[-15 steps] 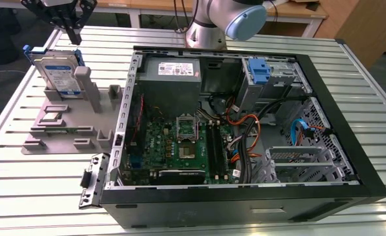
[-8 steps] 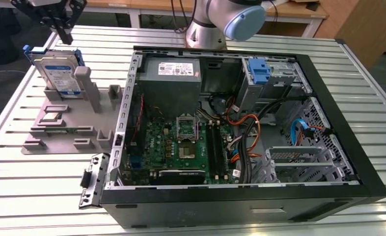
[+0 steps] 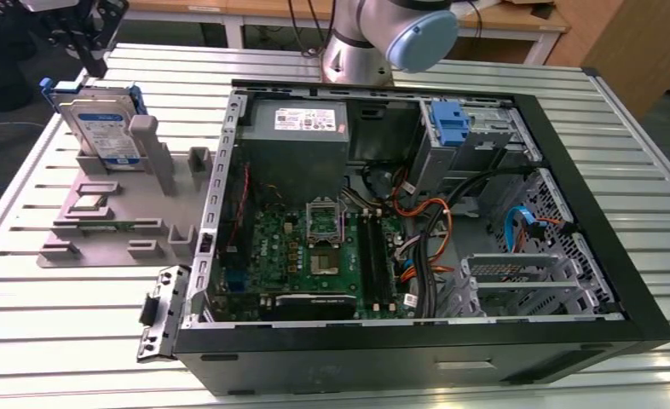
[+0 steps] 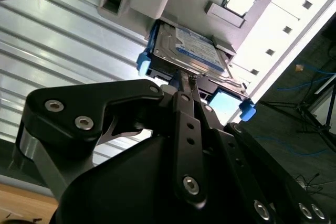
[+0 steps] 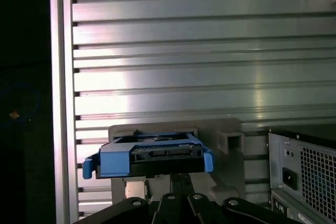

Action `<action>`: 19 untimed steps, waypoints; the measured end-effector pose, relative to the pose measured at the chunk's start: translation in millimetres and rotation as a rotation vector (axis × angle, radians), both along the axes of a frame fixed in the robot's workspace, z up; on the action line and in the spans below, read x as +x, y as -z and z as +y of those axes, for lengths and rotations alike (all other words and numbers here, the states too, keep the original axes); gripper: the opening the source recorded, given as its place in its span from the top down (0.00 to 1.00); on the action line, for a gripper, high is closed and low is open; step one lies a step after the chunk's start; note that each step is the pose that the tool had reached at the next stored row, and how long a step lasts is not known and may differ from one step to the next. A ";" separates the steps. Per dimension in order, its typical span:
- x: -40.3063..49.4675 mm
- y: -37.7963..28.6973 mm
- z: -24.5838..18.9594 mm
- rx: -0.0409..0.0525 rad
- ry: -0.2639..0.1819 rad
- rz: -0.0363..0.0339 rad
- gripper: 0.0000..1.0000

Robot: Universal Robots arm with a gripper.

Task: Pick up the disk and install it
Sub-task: 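Reach for the disk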

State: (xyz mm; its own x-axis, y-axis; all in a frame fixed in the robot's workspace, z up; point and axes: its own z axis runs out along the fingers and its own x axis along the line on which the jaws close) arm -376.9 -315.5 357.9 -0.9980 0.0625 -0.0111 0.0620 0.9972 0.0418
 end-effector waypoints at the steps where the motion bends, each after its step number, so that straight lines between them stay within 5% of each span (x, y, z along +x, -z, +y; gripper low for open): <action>1: -1.4 0.6 0.8 -0.0008 -0.002 -0.0002 0.89; 9: -16.3 4.2 3.5 -0.0060 -0.009 0.0001 0.89; 19: -16.9 5.5 3.5 -0.0146 -0.019 0.0002 0.89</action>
